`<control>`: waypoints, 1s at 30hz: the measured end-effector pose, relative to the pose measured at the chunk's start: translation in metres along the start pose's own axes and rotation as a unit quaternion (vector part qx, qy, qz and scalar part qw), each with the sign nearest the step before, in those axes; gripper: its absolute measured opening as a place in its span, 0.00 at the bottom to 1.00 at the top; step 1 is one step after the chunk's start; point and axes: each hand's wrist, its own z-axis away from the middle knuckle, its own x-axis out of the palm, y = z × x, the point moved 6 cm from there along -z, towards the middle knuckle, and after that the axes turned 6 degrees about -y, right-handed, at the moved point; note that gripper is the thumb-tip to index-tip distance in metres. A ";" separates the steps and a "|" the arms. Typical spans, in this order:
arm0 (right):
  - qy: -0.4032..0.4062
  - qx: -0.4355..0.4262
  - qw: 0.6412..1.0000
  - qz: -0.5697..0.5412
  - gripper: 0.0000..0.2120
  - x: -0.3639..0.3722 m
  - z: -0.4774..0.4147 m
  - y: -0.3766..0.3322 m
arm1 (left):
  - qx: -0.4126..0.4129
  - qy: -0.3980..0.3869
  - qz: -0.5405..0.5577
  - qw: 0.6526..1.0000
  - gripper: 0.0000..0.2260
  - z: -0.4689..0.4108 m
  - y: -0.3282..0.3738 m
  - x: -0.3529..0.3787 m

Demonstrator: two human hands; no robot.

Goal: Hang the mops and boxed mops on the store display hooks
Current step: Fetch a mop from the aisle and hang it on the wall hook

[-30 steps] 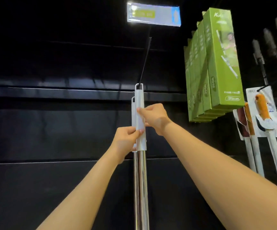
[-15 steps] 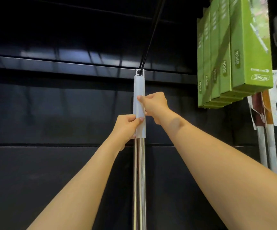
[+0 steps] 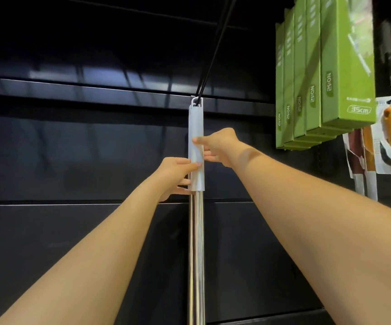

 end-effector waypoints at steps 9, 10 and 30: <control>0.017 0.016 0.912 0.410 0.19 -0.020 0.069 -0.009 | 0.075 0.123 -0.368 0.919 0.12 0.023 0.034 -0.012; 0.014 0.033 0.891 0.452 0.20 -0.022 0.080 -0.008 | 0.089 0.126 -0.401 0.903 0.10 0.029 0.036 -0.015; 0.008 0.308 0.677 0.668 0.39 -0.083 0.382 0.139 | 0.243 -0.051 -0.391 0.886 0.34 0.187 -0.157 0.116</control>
